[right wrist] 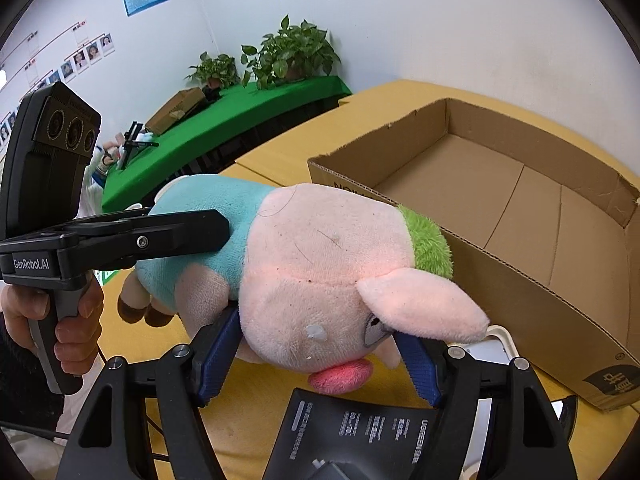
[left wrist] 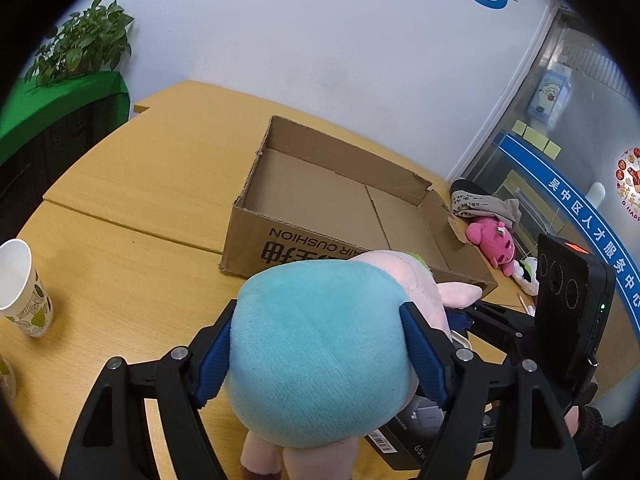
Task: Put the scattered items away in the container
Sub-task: 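Lift the plush pig with the right gripper and carry it over the box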
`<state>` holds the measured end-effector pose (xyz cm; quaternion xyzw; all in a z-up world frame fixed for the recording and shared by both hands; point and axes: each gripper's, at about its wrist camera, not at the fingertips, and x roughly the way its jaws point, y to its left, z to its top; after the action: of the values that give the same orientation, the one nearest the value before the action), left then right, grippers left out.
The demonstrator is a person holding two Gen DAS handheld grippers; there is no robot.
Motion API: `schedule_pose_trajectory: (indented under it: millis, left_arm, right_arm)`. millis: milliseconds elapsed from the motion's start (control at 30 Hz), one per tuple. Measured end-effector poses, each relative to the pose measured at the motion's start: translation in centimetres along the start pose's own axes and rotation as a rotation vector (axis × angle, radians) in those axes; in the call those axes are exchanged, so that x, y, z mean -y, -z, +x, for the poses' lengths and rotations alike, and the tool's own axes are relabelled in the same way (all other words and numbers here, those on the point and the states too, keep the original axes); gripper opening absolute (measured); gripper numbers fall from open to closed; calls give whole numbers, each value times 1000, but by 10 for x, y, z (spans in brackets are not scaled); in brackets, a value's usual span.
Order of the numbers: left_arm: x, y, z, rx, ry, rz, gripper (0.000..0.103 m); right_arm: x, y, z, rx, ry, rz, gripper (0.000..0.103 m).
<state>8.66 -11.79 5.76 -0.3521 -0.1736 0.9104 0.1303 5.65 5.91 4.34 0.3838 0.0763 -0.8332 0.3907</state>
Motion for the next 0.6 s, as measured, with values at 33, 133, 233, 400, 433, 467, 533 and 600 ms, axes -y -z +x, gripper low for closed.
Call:
schedule_pose_trajectory:
  millis: [33, 133, 233, 400, 433, 467, 533, 600]
  left_arm:
    - [3, 0, -1, 3, -1, 5, 77]
    - [11, 0, -3, 8, -8, 21, 77]
    - [18, -1, -4, 11, -23, 43, 77]
    - [21, -2, -6, 15, -29, 50, 77]
    - [22, -2, -6, 15, -30, 54, 77]
    - [22, -2, -6, 16, -32, 56, 77]
    - [22, -3, -6, 16, -34, 57, 77]
    - [20, -3, -5, 14, -32, 52, 77]
  right_arm:
    - [0, 1, -3, 7, 0, 0, 78]
    - [1, 3, -10, 23, 0, 3, 78]
    - [3, 6, -15, 35, -8, 19, 78]
    - [4, 7, -19, 49, -13, 20, 78]
    - [4, 8, -19, 51, -14, 21, 78]
    - [4, 8, -20, 52, -16, 22, 78]
    - [5, 9, -20, 53, -18, 24, 78]
    - [5, 8, -19, 52, -20, 26, 78]
